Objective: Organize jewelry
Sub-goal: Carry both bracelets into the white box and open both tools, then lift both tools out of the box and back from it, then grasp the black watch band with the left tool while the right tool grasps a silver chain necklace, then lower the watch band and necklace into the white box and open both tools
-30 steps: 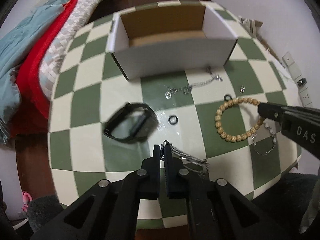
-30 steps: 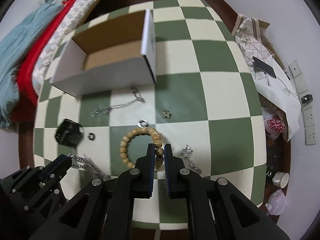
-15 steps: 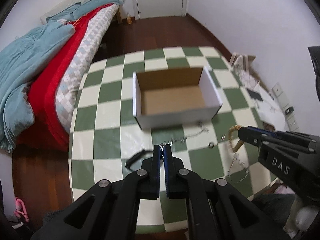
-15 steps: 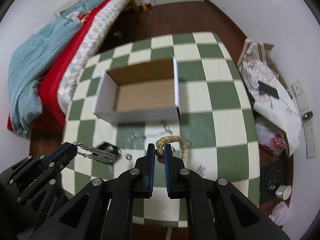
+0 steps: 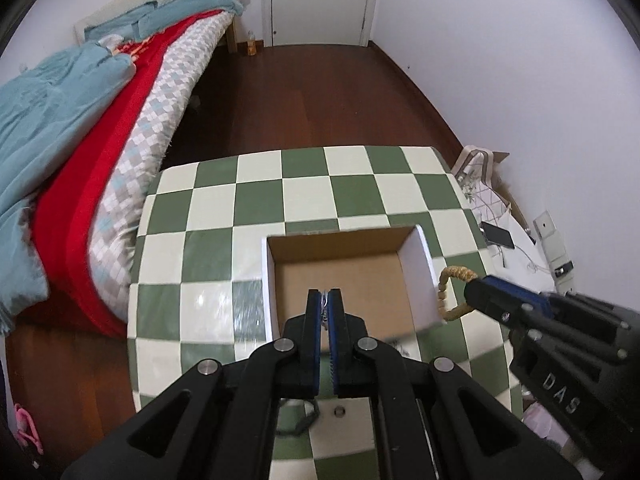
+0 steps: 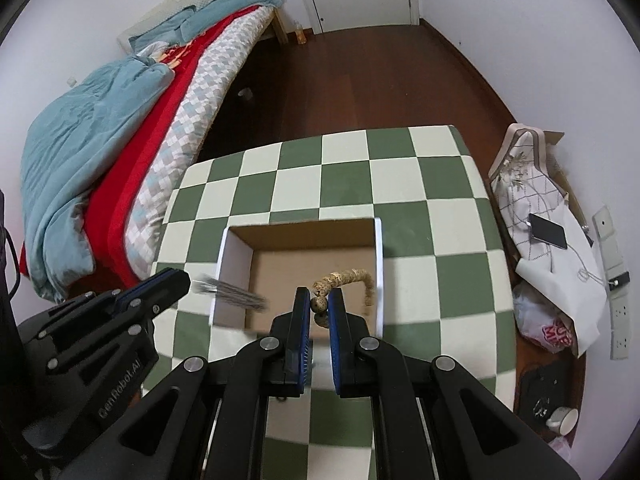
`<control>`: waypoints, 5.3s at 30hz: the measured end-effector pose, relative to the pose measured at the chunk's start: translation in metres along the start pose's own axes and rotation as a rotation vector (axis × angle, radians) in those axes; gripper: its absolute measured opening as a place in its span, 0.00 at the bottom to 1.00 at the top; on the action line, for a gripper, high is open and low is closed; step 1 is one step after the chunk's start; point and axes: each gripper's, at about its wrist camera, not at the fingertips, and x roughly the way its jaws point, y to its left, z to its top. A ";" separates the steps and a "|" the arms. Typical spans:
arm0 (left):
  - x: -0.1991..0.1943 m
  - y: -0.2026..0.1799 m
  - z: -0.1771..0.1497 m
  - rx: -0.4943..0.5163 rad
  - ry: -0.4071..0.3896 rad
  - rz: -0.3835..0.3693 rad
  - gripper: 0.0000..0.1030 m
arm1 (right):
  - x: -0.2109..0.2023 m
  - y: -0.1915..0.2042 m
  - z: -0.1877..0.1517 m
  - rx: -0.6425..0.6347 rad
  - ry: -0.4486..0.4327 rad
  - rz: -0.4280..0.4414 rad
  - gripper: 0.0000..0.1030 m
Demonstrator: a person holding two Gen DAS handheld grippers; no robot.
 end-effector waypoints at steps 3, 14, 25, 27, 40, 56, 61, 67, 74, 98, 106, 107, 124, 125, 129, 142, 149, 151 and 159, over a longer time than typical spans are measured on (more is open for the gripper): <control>0.023 0.007 0.015 -0.025 0.036 -0.025 0.01 | 0.025 -0.002 0.015 0.005 0.027 -0.003 0.09; 0.091 0.022 0.039 -0.046 0.127 0.007 0.05 | 0.107 -0.015 0.040 0.045 0.171 -0.002 0.10; 0.080 0.043 0.024 -0.061 0.057 0.182 0.67 | 0.095 -0.020 0.020 0.003 0.165 -0.133 0.41; 0.071 0.044 0.019 -0.059 0.027 0.195 0.78 | 0.092 -0.017 0.012 -0.011 0.161 -0.163 0.55; 0.041 0.042 -0.013 -0.053 -0.010 0.247 1.00 | 0.068 -0.003 -0.024 -0.065 0.118 -0.262 0.99; -0.049 0.035 -0.050 -0.051 -0.158 0.249 1.00 | -0.033 0.019 -0.058 -0.067 -0.085 -0.269 0.99; -0.079 0.031 -0.069 -0.030 -0.216 0.251 1.00 | -0.063 0.032 -0.078 -0.086 -0.142 -0.269 0.99; -0.101 0.035 -0.095 -0.031 -0.249 0.267 1.00 | -0.090 0.046 -0.104 -0.091 -0.199 -0.277 0.99; -0.124 0.040 -0.114 -0.058 -0.292 0.279 1.00 | -0.110 0.053 -0.127 -0.070 -0.240 -0.247 0.99; 0.026 0.014 -0.168 0.286 -0.021 0.486 1.00 | 0.025 -0.116 -0.213 0.337 0.057 -0.236 0.65; 0.067 -0.027 -0.175 0.476 0.058 0.427 0.98 | 0.054 -0.119 -0.217 0.320 0.116 -0.258 0.65; 0.071 -0.031 -0.175 0.494 0.064 0.420 0.93 | 0.056 -0.119 -0.218 0.316 0.121 -0.257 0.65; 0.089 -0.050 -0.182 0.393 0.198 0.285 0.09 | 0.060 -0.109 -0.216 0.220 0.089 -0.254 0.03; 0.086 -0.048 -0.182 0.371 0.200 0.277 0.09 | 0.057 -0.112 -0.216 0.247 0.087 -0.224 0.03; 0.073 -0.041 -0.181 0.291 0.199 0.234 0.09 | 0.040 -0.114 -0.214 0.306 0.047 -0.136 0.03; 0.010 -0.020 -0.145 0.059 0.126 0.055 0.09 | -0.031 -0.078 -0.171 0.257 -0.109 -0.013 0.03; -0.022 -0.003 -0.112 -0.033 0.068 -0.037 0.09 | -0.060 -0.060 -0.141 0.222 -0.176 0.040 0.03; -0.029 0.003 -0.102 -0.071 0.059 -0.083 0.09 | -0.064 -0.057 -0.133 0.214 -0.187 0.052 0.03; -0.035 0.020 -0.068 -0.143 0.044 -0.143 0.09 | -0.072 -0.031 -0.088 0.148 -0.224 0.097 0.03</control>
